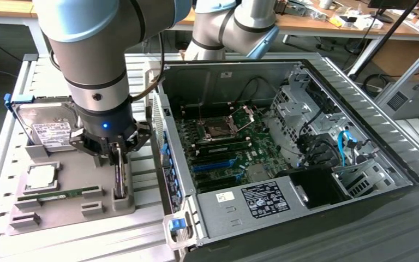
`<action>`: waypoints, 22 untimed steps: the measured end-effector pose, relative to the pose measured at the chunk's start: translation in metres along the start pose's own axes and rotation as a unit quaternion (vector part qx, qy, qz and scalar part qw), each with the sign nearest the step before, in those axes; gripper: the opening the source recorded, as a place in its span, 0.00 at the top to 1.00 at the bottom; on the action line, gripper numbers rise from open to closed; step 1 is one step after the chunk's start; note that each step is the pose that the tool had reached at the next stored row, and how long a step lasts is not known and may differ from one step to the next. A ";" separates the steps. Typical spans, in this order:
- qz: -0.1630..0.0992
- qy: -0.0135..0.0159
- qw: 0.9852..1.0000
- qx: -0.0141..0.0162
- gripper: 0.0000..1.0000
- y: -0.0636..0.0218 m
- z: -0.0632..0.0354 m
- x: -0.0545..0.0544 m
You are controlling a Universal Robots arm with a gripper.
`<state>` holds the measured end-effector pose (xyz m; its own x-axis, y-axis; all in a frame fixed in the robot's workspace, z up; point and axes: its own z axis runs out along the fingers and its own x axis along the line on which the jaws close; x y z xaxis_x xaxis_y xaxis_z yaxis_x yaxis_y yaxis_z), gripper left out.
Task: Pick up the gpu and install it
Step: 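Pick up the gpu and move the gpu toward the slot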
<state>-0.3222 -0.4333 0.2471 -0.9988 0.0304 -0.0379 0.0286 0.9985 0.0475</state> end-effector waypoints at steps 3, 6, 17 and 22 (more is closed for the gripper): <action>0.000 0.000 1.000 0.000 0.73 0.0000 0.0000 0.000; 0.000 0.000 1.000 0.000 0.73 0.0000 0.0000 0.000; 0.000 0.000 1.000 0.003 0.73 0.0000 -0.0019 0.000; 0.000 0.000 1.000 0.003 0.73 0.0006 -0.0120 0.000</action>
<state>-0.3222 -0.4333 0.2591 -0.9988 0.0302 -0.0382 0.0286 0.9987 0.0413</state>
